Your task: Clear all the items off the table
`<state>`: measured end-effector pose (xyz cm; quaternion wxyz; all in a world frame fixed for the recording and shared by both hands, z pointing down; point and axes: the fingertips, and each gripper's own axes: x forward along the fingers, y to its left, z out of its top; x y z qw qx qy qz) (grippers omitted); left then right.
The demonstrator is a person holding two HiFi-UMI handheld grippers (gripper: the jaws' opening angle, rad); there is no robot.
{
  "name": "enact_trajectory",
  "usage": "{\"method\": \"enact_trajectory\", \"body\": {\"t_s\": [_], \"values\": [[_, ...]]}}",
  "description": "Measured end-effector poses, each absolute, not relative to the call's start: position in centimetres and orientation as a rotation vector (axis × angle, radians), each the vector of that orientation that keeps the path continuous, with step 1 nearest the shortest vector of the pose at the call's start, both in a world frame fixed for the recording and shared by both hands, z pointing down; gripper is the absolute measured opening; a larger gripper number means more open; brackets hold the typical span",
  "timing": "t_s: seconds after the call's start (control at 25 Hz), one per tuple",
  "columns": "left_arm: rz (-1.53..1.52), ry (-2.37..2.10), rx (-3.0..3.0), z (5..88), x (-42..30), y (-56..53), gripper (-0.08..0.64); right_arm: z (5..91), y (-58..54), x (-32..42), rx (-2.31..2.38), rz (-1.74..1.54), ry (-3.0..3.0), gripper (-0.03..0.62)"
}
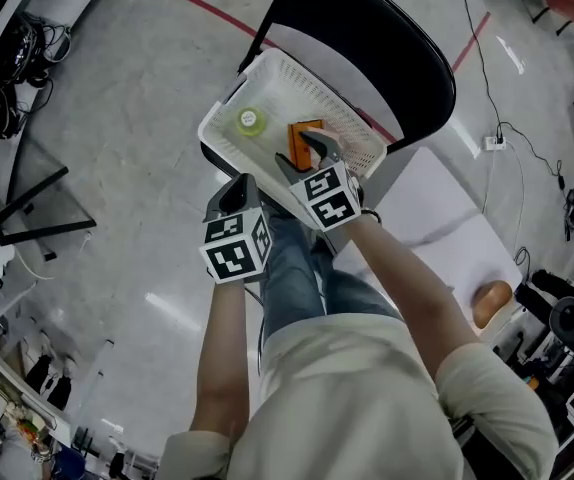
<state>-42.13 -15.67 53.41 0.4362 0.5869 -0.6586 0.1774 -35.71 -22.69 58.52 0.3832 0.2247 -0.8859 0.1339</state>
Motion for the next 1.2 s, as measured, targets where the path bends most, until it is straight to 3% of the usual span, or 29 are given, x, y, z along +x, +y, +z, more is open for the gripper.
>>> {"method": "enact_trajectory", "body": {"t_s": [0.44,1.2], "values": [[0.483,-1.608,1.537,50.8,-39.4,-15.0,0.008,52.2,-21.8,-30.4,0.794,0.388,-2.268,0.002],[0.617,-1.363,1.814,47.3,-36.9,-19.6,0.008,46.2,-22.0,-27.6,1.061,0.523,-2.253,0.0]]}}
